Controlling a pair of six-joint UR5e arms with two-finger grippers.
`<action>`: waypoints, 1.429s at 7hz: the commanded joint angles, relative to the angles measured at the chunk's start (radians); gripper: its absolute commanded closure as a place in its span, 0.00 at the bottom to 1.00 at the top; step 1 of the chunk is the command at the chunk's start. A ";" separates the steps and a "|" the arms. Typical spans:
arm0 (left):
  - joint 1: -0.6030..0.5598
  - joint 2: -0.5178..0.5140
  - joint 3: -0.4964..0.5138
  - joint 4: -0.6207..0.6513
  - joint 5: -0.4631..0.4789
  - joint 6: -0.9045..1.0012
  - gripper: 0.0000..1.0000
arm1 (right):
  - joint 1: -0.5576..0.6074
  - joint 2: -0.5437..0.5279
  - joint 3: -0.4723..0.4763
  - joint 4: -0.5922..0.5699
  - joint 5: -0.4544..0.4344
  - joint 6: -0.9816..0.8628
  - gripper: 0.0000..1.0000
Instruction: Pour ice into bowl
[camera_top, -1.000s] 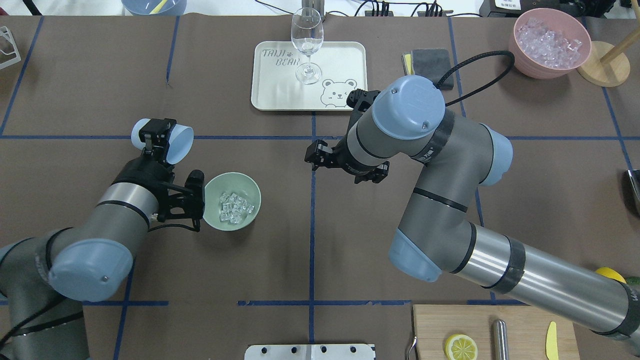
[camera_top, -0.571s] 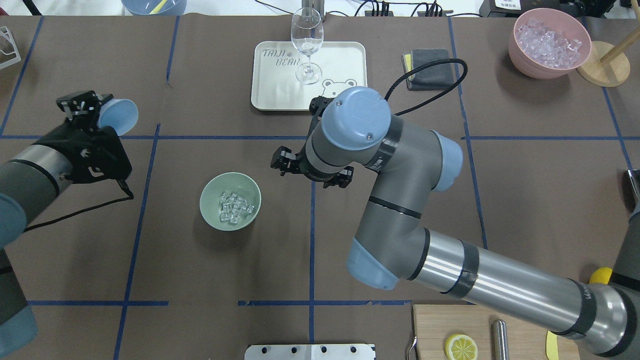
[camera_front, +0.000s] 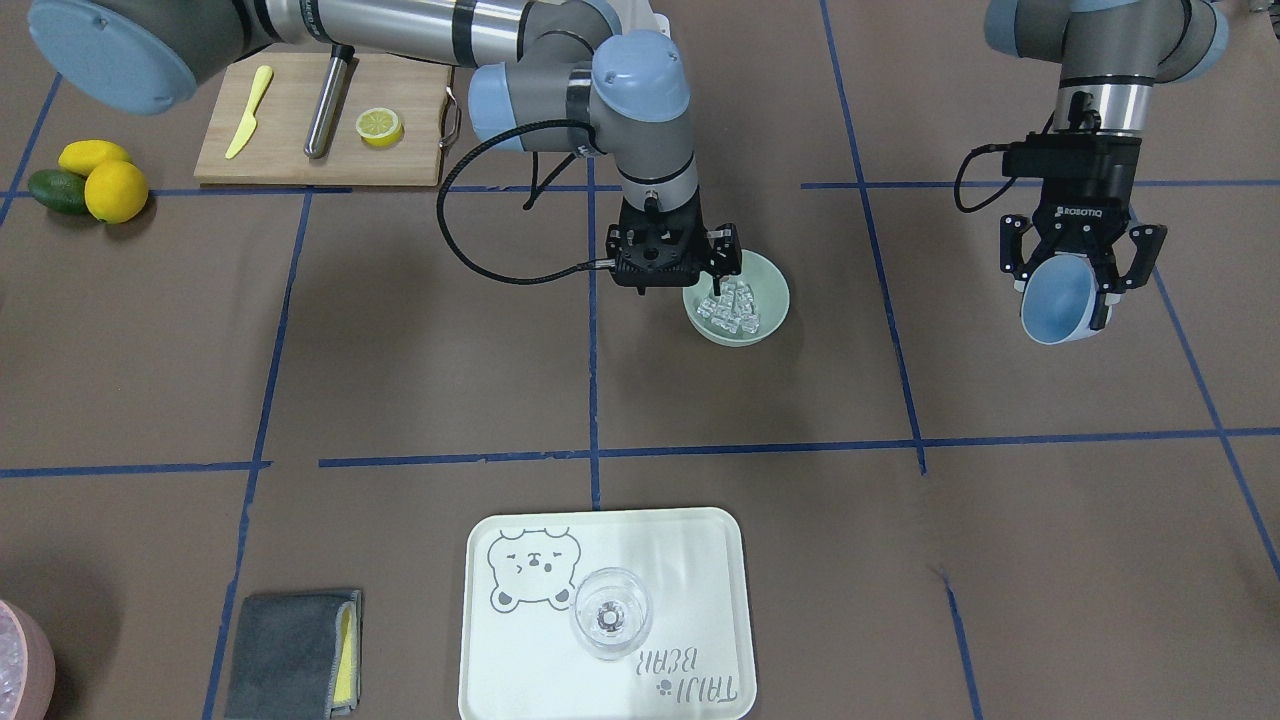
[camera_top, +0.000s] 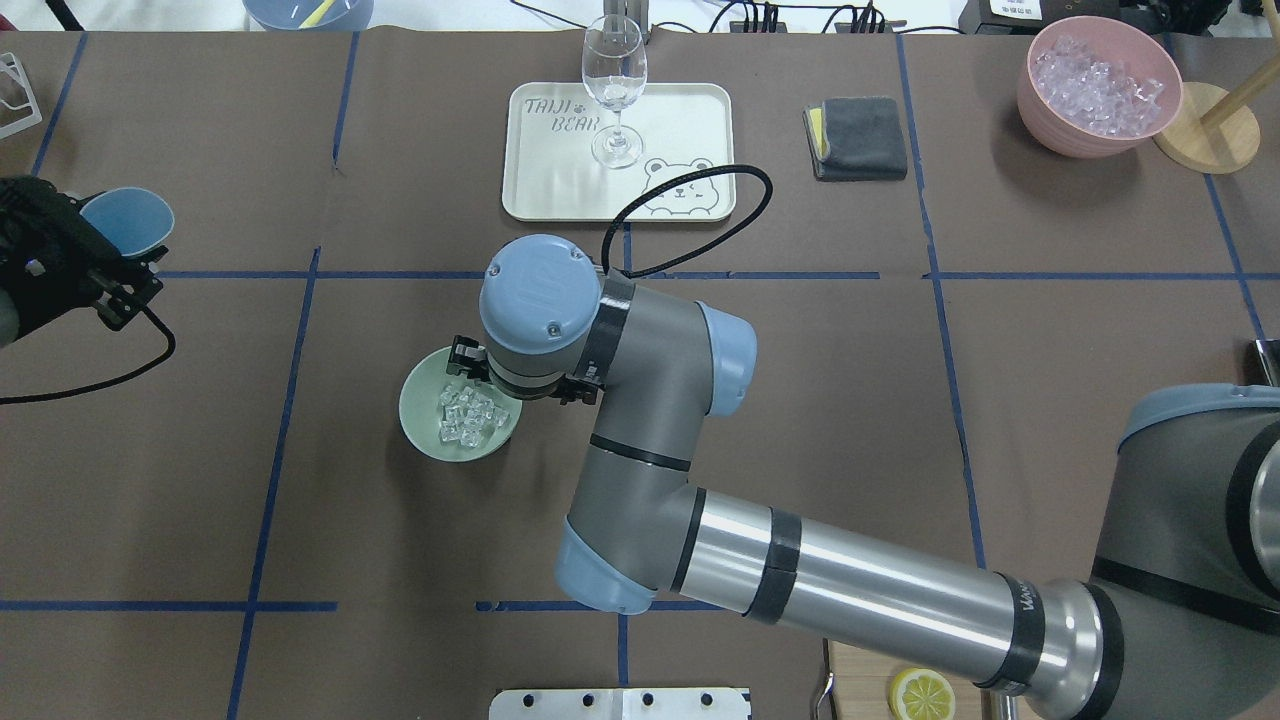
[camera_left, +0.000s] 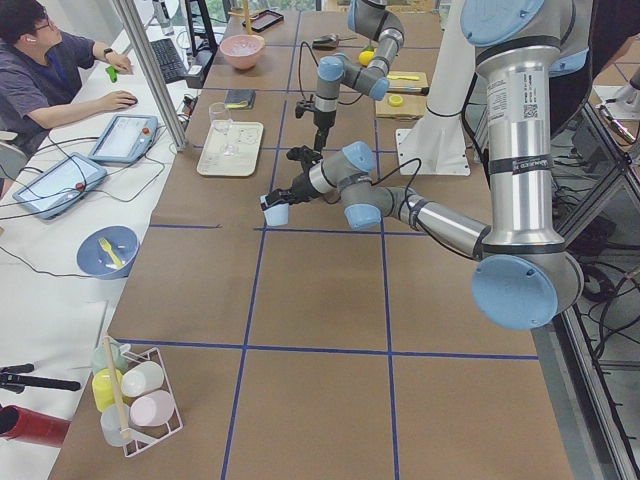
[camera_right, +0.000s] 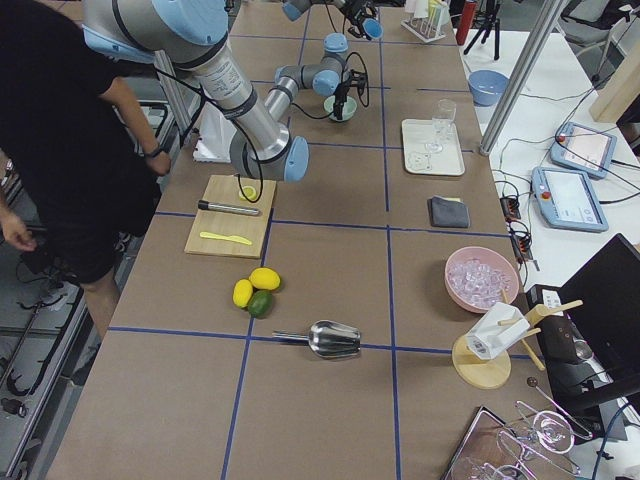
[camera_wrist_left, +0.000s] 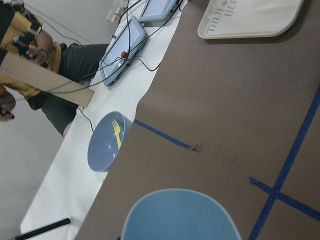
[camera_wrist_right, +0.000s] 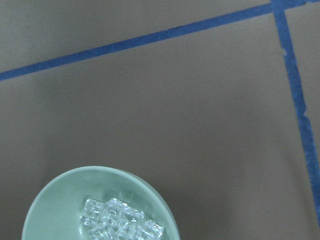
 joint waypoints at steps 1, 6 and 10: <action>-0.006 0.077 0.163 -0.356 -0.012 -0.271 1.00 | -0.024 0.050 -0.093 0.008 -0.034 -0.006 0.01; -0.003 0.078 0.317 -0.532 0.046 -0.527 1.00 | -0.030 0.051 -0.104 0.008 -0.037 -0.046 1.00; 0.037 0.076 0.451 -0.709 0.166 -0.654 1.00 | 0.051 0.032 0.032 -0.024 0.083 -0.045 1.00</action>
